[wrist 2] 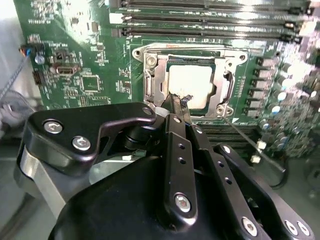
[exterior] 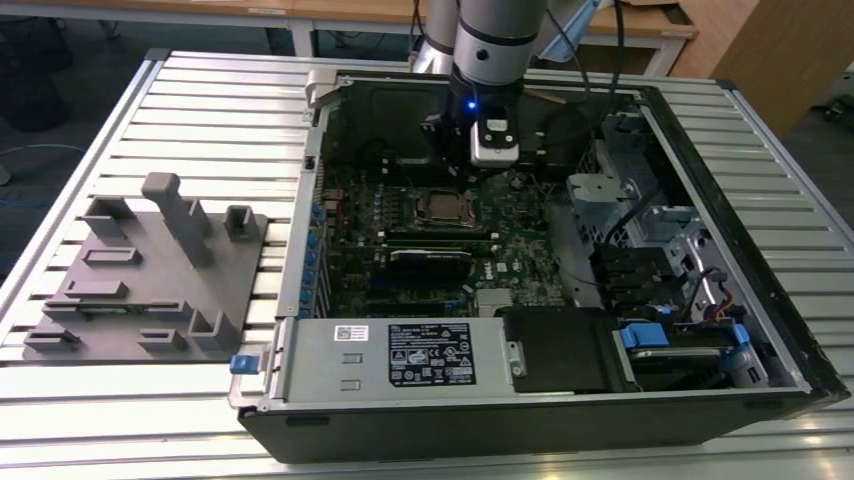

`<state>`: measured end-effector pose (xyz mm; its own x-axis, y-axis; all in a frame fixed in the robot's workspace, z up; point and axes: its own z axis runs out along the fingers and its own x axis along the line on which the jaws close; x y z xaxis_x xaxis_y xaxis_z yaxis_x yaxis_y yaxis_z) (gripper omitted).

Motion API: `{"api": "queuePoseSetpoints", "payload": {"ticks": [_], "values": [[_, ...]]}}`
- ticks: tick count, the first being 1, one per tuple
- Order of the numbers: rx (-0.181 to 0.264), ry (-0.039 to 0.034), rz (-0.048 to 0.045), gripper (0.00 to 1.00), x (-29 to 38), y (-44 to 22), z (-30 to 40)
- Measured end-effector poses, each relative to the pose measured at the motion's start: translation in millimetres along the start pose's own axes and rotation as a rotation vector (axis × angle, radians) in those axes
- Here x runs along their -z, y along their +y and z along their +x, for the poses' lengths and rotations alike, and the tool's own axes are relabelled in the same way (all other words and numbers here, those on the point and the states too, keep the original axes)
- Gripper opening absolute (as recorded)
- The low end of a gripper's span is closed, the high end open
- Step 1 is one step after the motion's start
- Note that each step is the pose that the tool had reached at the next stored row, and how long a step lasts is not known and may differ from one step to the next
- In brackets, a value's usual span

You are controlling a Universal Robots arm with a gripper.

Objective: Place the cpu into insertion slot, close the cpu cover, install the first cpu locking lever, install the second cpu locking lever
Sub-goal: 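Close the cpu cover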

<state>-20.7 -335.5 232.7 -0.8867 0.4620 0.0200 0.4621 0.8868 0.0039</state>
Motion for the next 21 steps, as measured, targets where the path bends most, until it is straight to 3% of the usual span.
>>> {"api": "queuePoseSetpoints", "payload": {"ticks": [21], "values": [[0.363,0.0015,0.0071,0.10,-2.1,0.0,-0.1]]}}
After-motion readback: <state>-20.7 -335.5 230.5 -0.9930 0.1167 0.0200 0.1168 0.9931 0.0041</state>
